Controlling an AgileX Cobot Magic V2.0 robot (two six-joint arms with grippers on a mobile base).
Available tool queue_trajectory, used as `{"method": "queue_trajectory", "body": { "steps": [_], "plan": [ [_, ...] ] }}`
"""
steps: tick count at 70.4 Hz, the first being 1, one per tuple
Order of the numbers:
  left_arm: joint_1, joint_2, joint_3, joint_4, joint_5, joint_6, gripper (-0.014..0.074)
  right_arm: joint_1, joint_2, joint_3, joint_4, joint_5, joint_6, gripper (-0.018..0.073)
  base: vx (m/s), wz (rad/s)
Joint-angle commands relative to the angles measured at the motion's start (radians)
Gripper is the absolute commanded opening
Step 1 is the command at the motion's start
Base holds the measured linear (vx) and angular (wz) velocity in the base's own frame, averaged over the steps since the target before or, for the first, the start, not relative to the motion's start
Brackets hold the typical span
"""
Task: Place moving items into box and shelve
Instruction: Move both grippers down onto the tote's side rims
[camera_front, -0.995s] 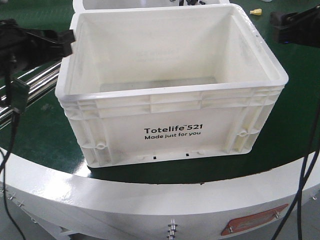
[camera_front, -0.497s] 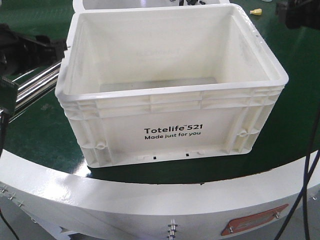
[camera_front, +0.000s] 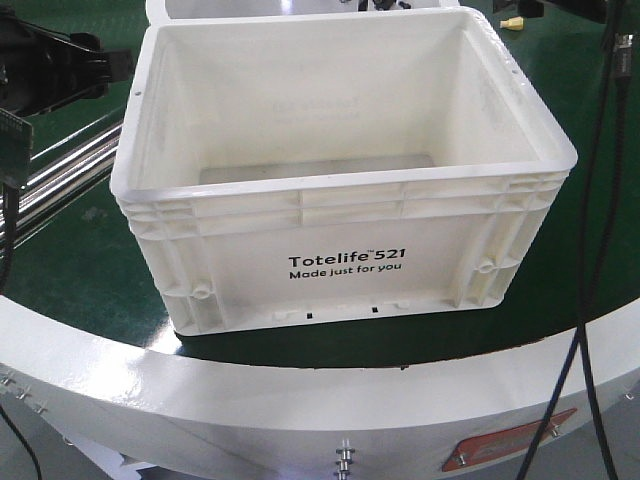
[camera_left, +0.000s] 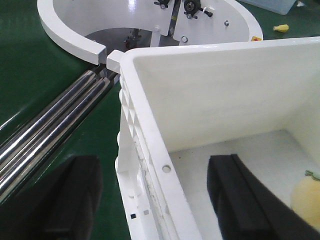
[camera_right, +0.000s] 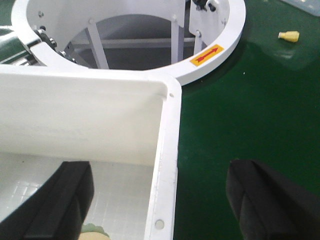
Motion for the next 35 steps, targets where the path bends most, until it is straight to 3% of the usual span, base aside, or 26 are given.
{"method": "queue_trajectory", "body": {
  "steps": [1, 35],
  "plan": [
    [0.003, -0.027, -0.041, -0.007, -0.071, -0.005, 0.057, -0.003, -0.01, -0.04, 0.013, -0.051, -0.011, 0.0583, 0.0, 0.0],
    [0.003, -0.027, -0.041, -0.007, -0.05, -0.005, 0.057, -0.003, 0.084, -0.041, 0.029, 0.112, -0.008, 0.0557, 0.0, 0.0]
  ]
}}
